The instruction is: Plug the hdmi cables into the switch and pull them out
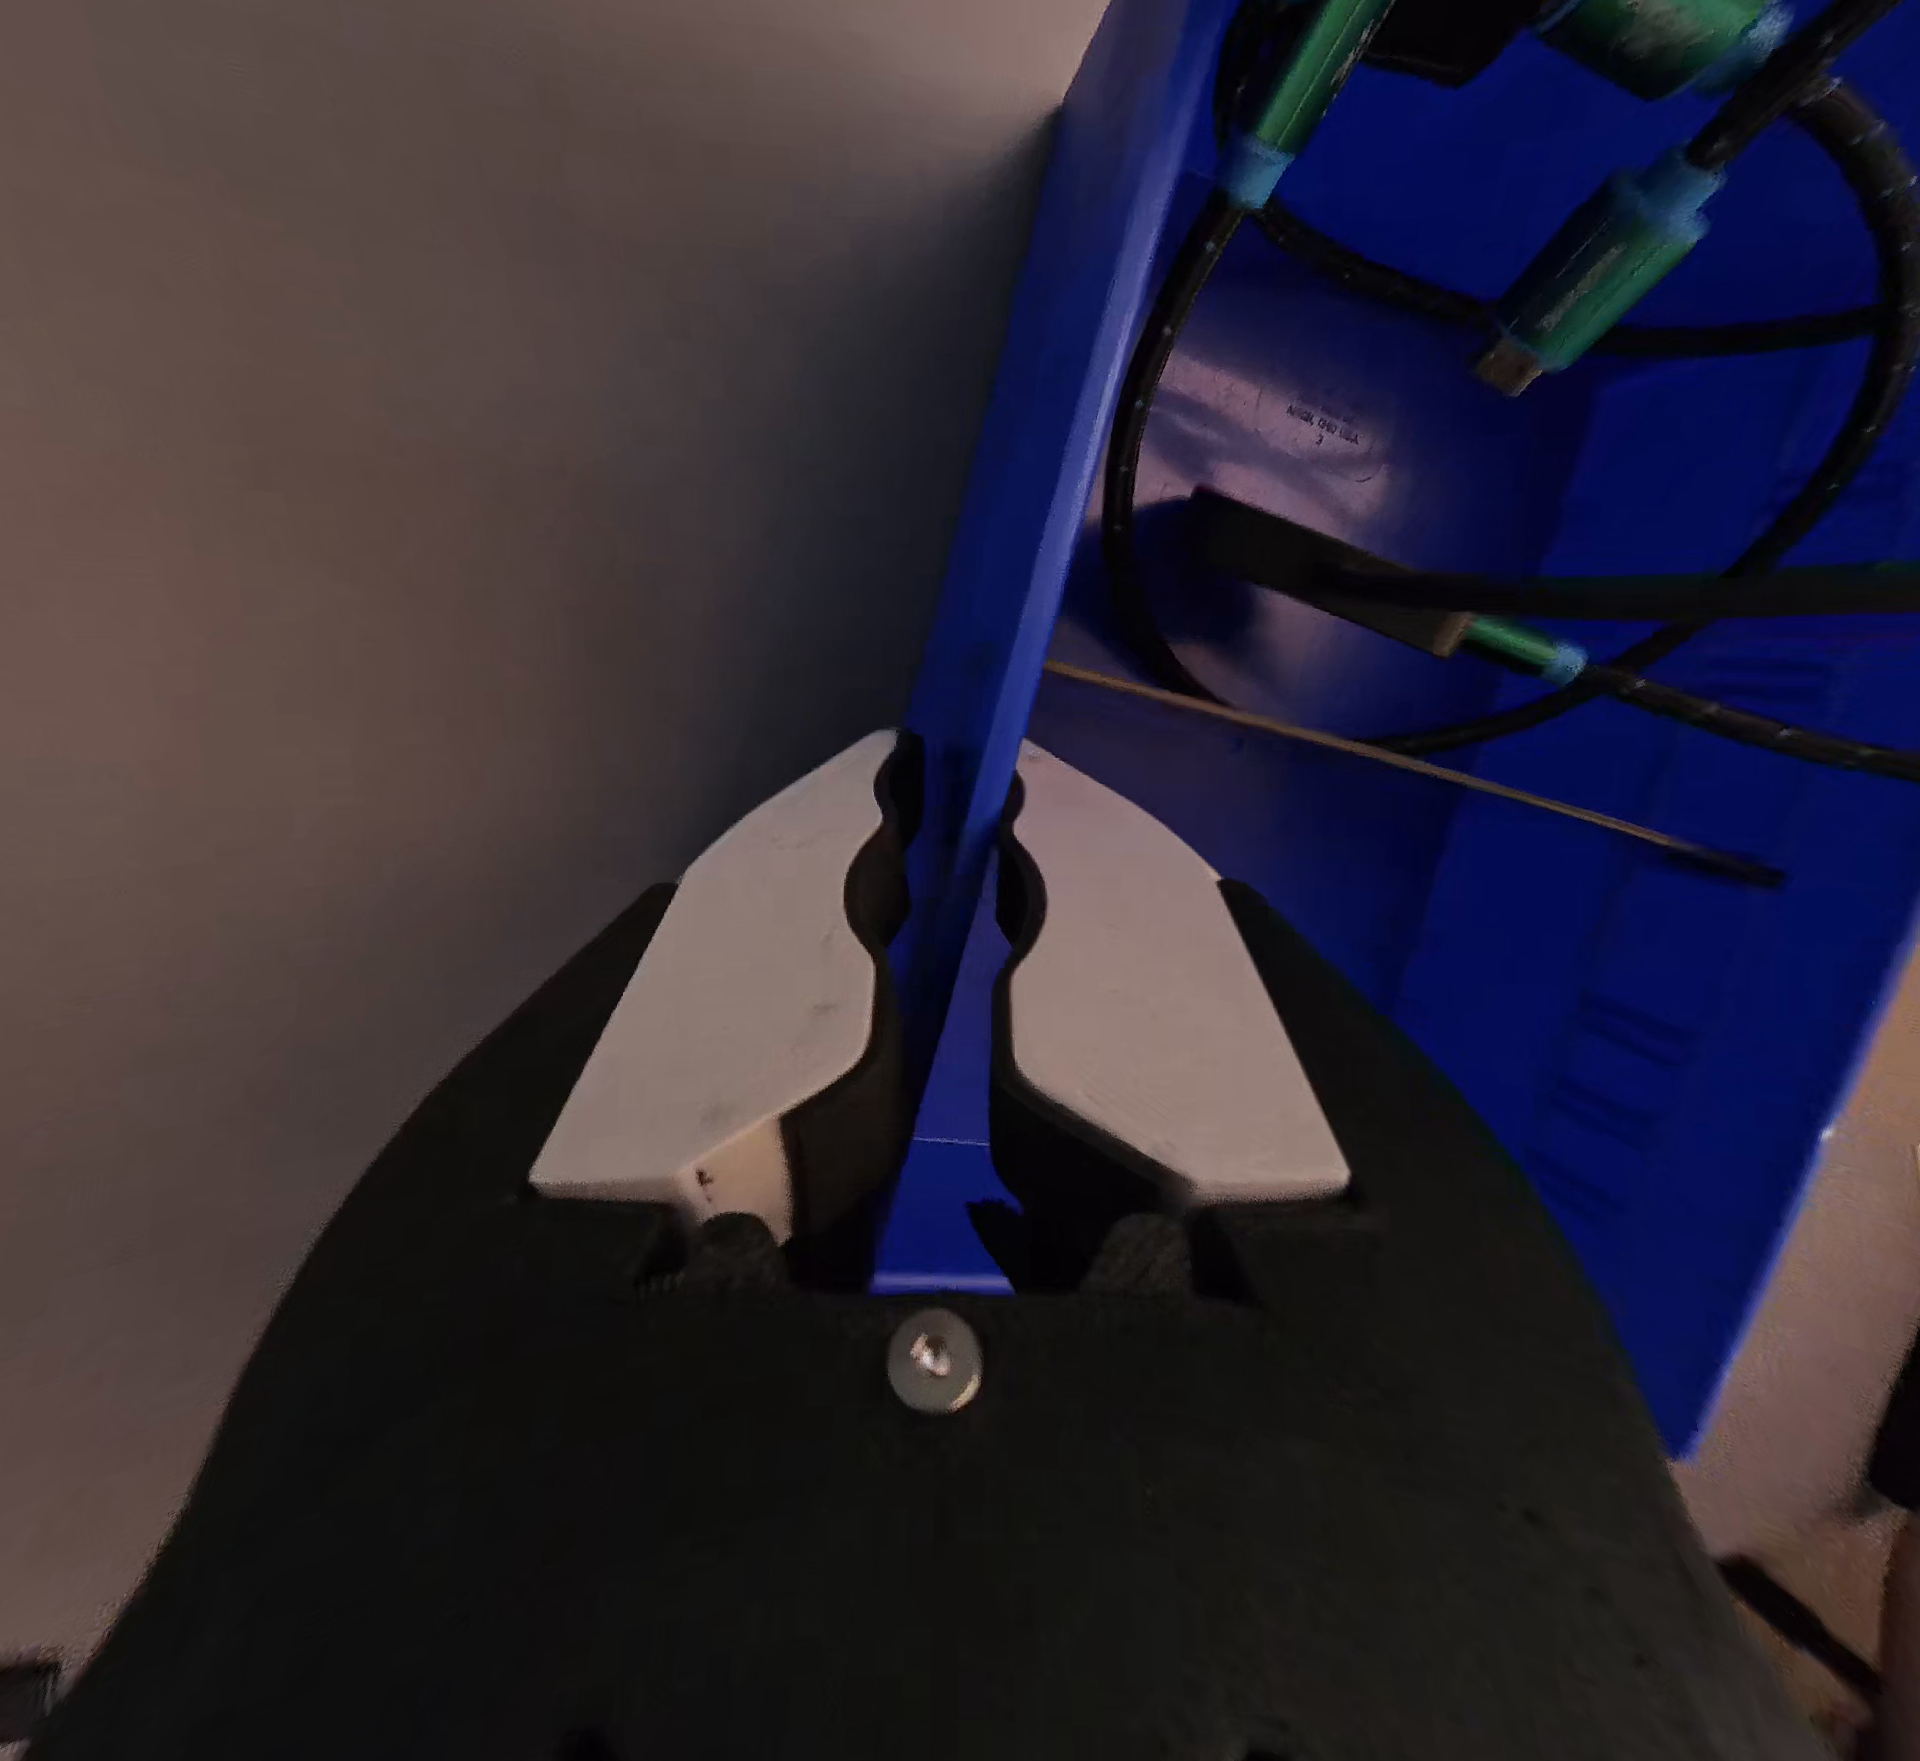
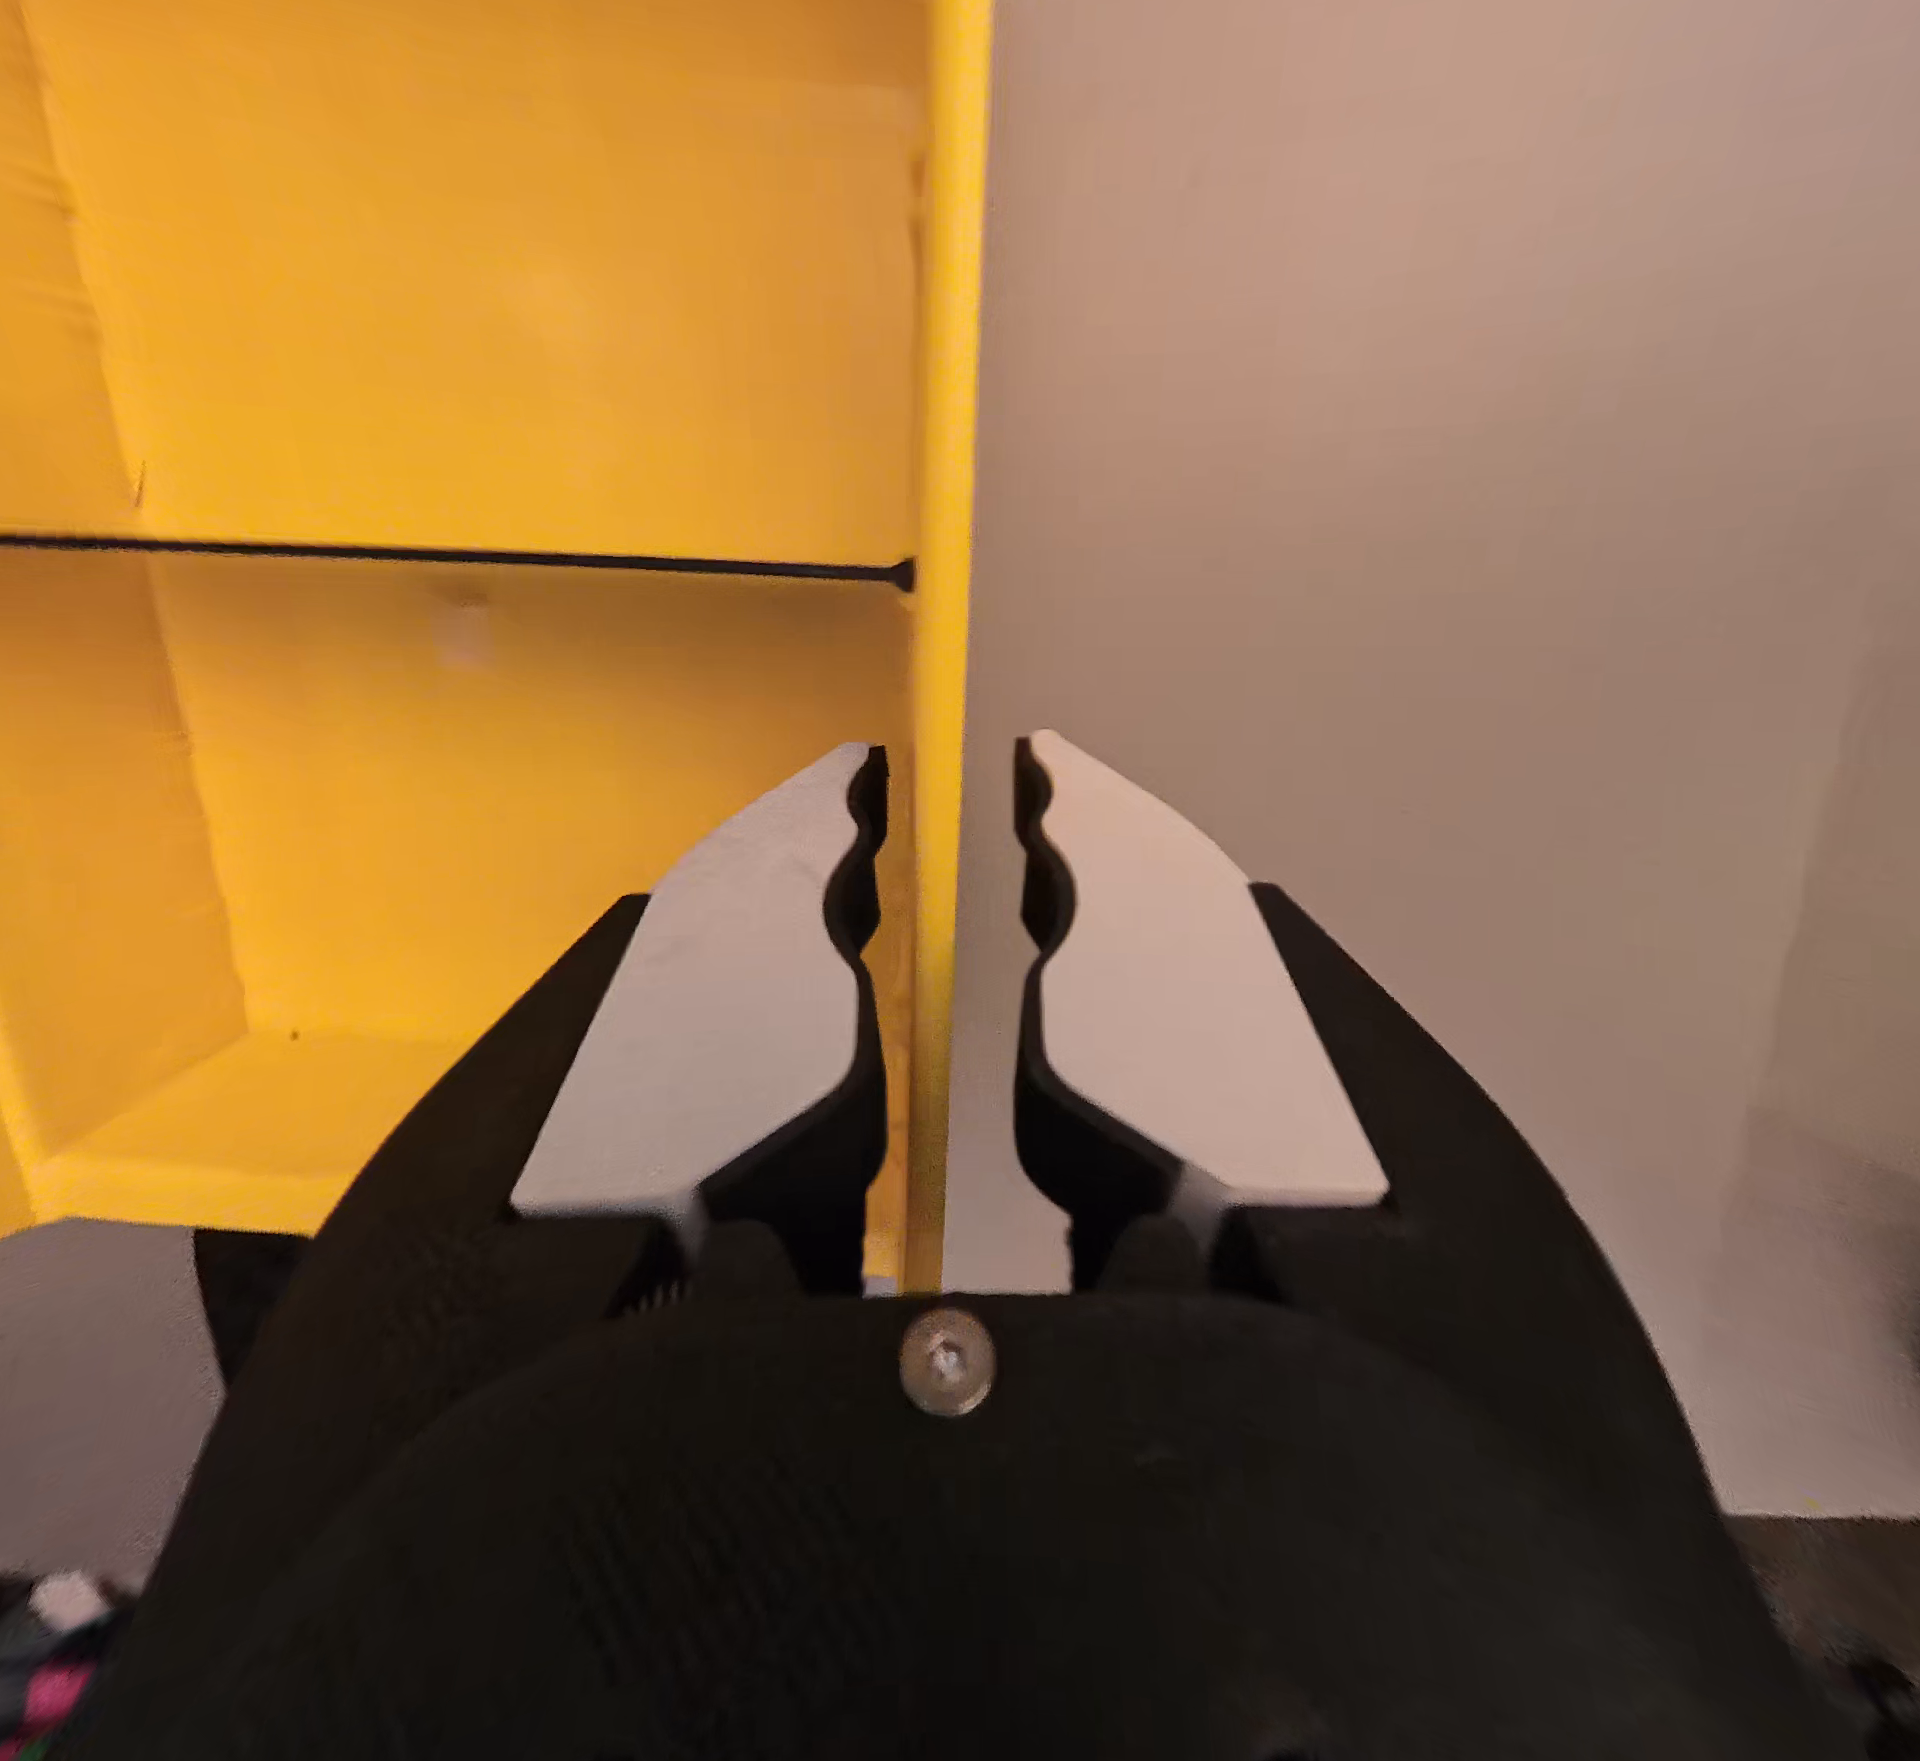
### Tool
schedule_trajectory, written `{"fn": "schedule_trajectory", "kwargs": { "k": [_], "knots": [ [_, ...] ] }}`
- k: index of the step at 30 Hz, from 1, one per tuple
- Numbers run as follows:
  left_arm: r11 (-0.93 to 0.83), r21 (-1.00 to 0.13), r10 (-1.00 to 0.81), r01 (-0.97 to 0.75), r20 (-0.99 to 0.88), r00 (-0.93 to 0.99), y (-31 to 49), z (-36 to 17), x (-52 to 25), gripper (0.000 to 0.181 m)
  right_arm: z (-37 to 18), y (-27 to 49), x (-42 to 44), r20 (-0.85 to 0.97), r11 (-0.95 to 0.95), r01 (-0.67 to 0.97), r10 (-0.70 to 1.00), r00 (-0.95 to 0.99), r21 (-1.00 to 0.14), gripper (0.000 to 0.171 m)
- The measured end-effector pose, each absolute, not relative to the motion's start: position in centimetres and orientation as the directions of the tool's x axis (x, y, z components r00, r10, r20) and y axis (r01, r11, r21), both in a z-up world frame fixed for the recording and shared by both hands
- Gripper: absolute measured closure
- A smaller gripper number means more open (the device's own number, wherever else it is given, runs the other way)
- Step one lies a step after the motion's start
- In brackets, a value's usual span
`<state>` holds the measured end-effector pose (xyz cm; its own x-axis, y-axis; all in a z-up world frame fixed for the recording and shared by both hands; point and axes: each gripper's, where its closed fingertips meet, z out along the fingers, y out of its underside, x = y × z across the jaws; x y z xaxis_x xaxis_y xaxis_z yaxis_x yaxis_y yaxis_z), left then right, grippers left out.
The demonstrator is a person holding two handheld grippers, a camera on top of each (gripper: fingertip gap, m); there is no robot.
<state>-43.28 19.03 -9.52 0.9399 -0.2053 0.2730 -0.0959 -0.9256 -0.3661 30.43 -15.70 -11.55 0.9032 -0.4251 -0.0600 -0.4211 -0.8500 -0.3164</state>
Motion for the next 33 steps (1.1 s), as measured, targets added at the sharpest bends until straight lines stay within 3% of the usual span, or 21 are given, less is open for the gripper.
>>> {"fn": "schedule_trajectory", "kwargs": {
  "k": [3,6,8,11,15,22,24,29,31,33],
  "knots": [
    [-0.871,-0.485,-0.229,-0.08,0.256,0.939,19.4,-6.4,-43.7,0.168,-8.0,-15.3,31.4,0.012,-0.796,-0.422,-0.473,0.881,-0.434,0.141],
    [-0.821,-0.564,-0.244,-0.088,0.207,0.947,19.5,-4.6,-44.5,0.15,-1.5,-14.3,31.8,0.159,-0.709,-0.298,-0.501,0.851,-0.64,0.134],
    [-0.837,-0.537,-0.251,-0.102,0.212,0.945,19.2,-5.5,-44.9,0.149,4.4,-12.9,30.5,0.235,-0.597,-0.139,-0.504,0.831,-0.79,0.13],
    [-0.911,-0.397,-0.233,-0.112,0.27,0.934,18.0,-8.4,-44.9,0.149,12.9,-10.6,25.8,0.256,-0.334,0.098,-0.468,0.846,-0.937,0.121],
    [-0.949,-0.298,-0.207,-0.098,0.361,0.909,16.8,-9.6,-43.9,0.167,19.9,-9.1,19.9,0.367,-0.106,0.354,-0.385,0.847,-0.929,0.12],
    [-0.958,-0.227,-0.238,-0.176,0.283,0.929,14.6,-9.4,-44.1,0.172,18.0,-7.5,15.6,0.294,-0.052,0.29,-0.204,0.934,-0.956,0.121],
    [-0.945,-0.294,-0.227,-0.144,0.27,0.936,15.3,-7.9,-44.3,0.166,17.2,-6.9,15.6,0.279,-0.078,0.269,-0.184,0.943,-0.96,0.121],
    [-0.716,-0.667,-0.43,-0.206,0.189,0.883,17.5,-0.5,-42.0,0.146,15.1,-6.2,15.8,0.323,-0.168,0.297,-0.157,0.934,-0.94,0.118],
    [-0.625,-0.7,-0.511,-0.345,0.033,0.859,17.8,0.0,-41.1,0.124,14.8,-6.0,15.7,0.325,-0.178,0.298,-0.149,0.934,-0.938,0.118],
    [-0.546,-0.706,-0.567,-0.451,-0.084,0.819,18.4,-0.6,-39.8,0.122,14.3,-5.8,15.3,0.316,-0.184,0.291,-0.128,0.94,-0.939,0.118]
  ]
}}
